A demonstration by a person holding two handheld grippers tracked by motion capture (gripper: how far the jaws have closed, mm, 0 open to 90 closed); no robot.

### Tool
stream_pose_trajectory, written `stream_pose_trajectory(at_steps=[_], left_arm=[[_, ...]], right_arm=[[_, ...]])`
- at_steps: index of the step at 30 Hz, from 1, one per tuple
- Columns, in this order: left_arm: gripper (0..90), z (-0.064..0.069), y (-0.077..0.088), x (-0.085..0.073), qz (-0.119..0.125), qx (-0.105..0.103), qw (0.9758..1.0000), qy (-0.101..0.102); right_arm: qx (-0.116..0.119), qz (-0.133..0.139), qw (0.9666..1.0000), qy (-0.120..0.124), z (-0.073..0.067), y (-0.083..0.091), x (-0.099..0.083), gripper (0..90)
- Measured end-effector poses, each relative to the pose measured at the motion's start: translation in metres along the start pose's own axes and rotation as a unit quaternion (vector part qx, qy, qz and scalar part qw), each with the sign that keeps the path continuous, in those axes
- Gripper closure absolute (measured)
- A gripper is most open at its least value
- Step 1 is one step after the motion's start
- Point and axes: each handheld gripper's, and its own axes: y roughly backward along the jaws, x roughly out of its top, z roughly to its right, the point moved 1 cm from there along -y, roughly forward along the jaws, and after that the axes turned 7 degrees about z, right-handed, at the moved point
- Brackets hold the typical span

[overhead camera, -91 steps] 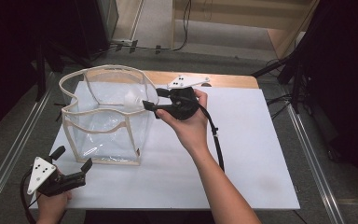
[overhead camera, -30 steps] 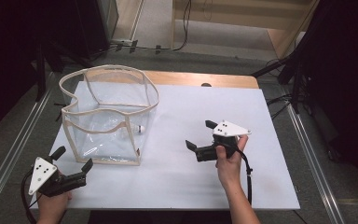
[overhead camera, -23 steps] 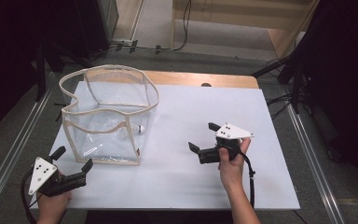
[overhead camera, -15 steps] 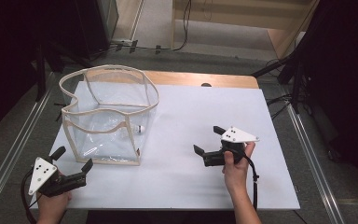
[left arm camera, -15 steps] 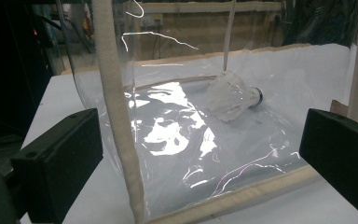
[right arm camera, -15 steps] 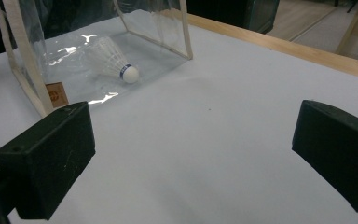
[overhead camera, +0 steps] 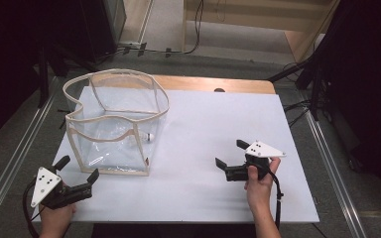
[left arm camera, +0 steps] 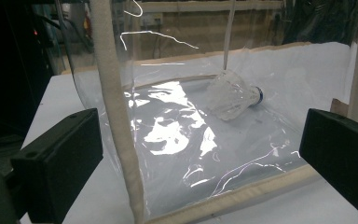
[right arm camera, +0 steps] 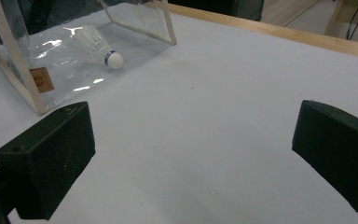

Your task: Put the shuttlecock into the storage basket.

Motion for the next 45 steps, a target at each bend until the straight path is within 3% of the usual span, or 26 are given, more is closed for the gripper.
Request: stream_pose_trajectory(at_steps=[25,45], left_arm=[[0.0,0.002,0.000,0.000,0.001,0.004,1.0000,-0.007],[0.0,0.002,0.001,0.000,0.002,0.004,1.0000,-0.008]], right_arm=[[-0.041,-0.005,0.9990,-0.016,0.023,0.046,-0.017,0.0],[-0.065,-0.005,0.9975,-0.027,0.044,0.068,-0.033,0.0]])
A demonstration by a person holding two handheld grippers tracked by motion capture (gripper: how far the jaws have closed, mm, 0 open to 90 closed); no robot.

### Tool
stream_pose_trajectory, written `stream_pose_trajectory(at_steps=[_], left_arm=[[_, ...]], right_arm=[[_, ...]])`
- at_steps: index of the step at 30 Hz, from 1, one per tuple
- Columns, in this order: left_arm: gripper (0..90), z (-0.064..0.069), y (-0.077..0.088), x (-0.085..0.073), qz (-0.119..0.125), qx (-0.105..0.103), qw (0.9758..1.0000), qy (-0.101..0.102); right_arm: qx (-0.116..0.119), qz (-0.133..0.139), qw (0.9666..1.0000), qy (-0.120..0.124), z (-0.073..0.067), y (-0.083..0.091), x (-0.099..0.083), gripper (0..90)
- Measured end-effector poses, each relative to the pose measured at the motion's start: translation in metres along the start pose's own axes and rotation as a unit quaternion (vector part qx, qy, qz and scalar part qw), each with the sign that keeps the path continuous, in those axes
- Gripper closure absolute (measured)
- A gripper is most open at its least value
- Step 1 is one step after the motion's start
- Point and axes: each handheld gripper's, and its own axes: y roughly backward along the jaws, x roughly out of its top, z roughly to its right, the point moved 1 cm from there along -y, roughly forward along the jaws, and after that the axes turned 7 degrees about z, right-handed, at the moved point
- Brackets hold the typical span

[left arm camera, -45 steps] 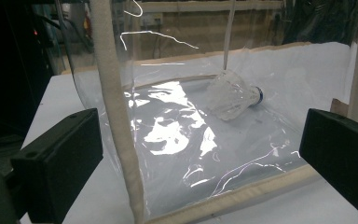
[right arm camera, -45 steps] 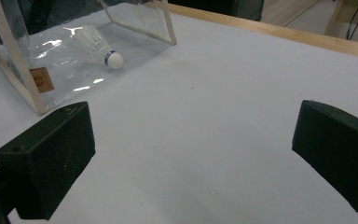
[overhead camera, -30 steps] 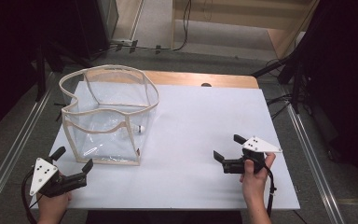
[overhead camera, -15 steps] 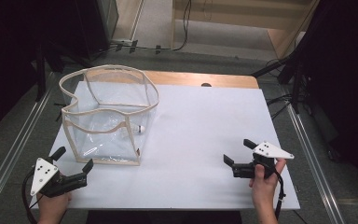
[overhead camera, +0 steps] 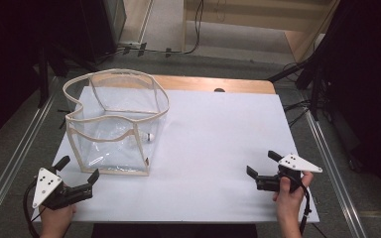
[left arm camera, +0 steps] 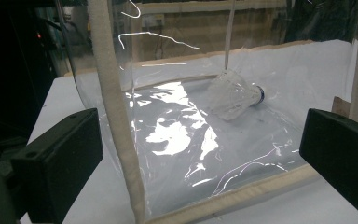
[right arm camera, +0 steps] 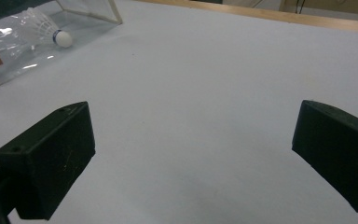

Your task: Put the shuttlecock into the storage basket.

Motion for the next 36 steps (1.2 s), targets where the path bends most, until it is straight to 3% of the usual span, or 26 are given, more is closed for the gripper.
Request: stream_pose_trajectory(at_steps=[20,36], left_arm=[[0.0,0.000,0.000,0.000,0.002,-0.001,1.0000,0.001],[0.0,0.000,0.001,0.000,0.003,0.004,1.0000,0.002]], right_arm=[[-0.028,0.004,0.9995,-0.012,0.026,0.018,-0.014,0.0],[-0.034,0.014,0.9991,-0.020,0.046,0.036,-0.022,0.0]])
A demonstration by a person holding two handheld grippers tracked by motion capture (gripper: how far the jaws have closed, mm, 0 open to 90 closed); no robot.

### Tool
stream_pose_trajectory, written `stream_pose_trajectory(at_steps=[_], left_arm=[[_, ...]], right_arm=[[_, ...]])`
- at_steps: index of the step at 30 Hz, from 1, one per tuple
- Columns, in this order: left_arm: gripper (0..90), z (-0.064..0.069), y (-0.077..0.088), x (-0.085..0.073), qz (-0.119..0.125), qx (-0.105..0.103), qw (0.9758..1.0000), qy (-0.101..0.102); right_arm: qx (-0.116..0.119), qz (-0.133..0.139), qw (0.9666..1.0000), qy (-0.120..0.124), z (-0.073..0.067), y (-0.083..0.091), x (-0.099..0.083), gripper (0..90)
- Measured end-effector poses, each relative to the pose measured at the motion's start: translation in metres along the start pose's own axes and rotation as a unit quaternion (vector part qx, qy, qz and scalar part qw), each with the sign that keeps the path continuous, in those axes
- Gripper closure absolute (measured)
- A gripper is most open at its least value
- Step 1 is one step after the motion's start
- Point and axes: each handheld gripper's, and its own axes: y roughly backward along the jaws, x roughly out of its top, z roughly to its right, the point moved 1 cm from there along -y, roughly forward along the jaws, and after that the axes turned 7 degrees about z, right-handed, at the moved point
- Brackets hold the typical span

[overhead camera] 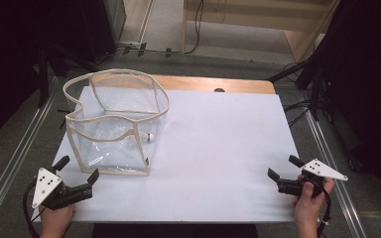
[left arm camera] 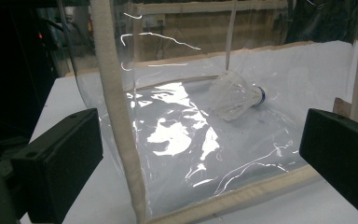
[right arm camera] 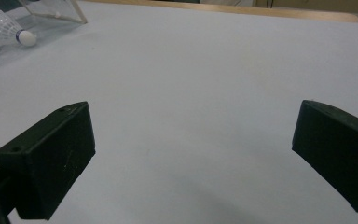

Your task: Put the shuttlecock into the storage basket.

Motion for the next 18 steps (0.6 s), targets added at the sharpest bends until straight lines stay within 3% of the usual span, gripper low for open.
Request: stream_pose_trajectory(at_steps=[4,8,13,18], left_arm=[[0.0,0.000,0.001,0.000,0.004,0.000,1.0000,0.000],[0.0,0.000,0.000,0.000,0.002,0.002,1.0000,-0.001],[0.0,-0.001,0.000,0.000,0.003,0.000,1.0000,-0.001],[0.0,0.000,-0.001,0.000,0.003,-0.002,1.0000,-0.003]], right_arm=[[0.000,-0.005,1.0000,0.005,0.005,0.005,-0.003,0.0],[-0.005,0.000,0.9999,-0.010,0.014,0.012,-0.009,0.0],[0.007,0.000,0.9998,-0.019,0.014,0.012,-0.013,0.0],[0.005,-0.004,0.9998,-0.019,0.015,0.008,-0.016,0.0]])
